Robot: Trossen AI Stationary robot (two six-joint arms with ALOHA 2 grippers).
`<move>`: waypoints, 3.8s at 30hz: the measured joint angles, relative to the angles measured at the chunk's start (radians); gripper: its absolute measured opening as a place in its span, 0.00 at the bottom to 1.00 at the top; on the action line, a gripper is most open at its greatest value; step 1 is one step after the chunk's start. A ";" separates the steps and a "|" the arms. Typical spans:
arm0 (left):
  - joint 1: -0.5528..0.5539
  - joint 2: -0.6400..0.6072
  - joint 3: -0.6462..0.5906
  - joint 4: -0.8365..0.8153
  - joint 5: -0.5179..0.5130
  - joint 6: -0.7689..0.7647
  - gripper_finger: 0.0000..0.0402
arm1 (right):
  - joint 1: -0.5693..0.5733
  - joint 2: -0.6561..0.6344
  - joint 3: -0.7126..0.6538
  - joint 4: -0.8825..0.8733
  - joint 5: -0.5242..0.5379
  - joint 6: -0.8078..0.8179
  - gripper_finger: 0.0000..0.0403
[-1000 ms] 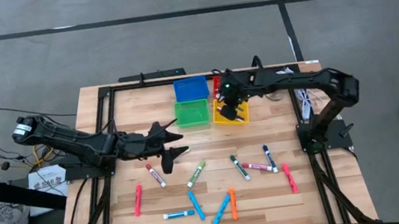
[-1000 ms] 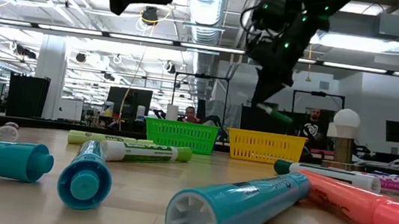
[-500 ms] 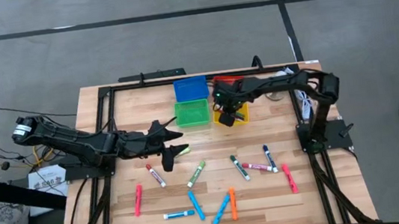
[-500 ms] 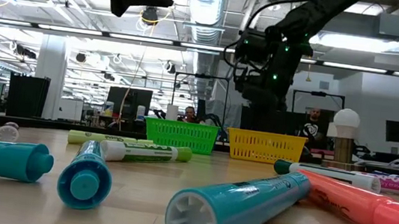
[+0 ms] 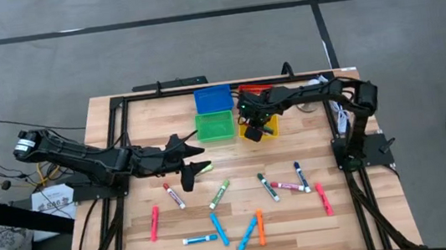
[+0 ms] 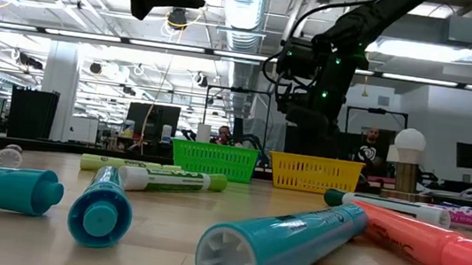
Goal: Pick & Place Markers
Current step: Put the dark green marker into the yellow bin, then put the right pink highlighter into the blue bin
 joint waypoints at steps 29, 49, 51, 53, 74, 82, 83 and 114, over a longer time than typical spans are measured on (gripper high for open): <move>-0.004 0.000 0.000 0.004 0.008 -0.001 0.59 | 0.042 -0.144 0.178 -0.085 0.009 0.000 0.23; -0.004 0.000 0.000 0.024 0.008 -0.001 0.59 | 0.379 -0.334 0.179 -0.225 0.008 0.203 0.23; -0.004 0.000 0.000 0.026 0.008 -0.001 0.59 | 0.436 -0.328 0.178 -0.256 0.009 0.220 0.23; -0.004 0.000 0.000 0.027 0.008 -0.001 0.59 | 0.491 -0.327 0.177 -0.280 0.014 0.246 0.23; -0.004 0.000 0.000 0.029 0.008 0.001 0.59 | 0.907 -0.330 0.178 -0.568 0.089 0.777 0.23; -0.004 0.000 0.000 0.030 0.008 0.000 0.59 | 1.011 -0.330 0.178 -0.680 0.117 1.062 0.23; -0.004 0.000 0.000 0.030 0.008 0.000 0.59 | 1.020 -0.330 0.178 -0.698 0.117 1.099 0.23; -0.004 0.000 0.000 0.030 0.008 0.002 0.59 | 1.158 -0.329 0.178 -0.836 -0.007 1.608 0.57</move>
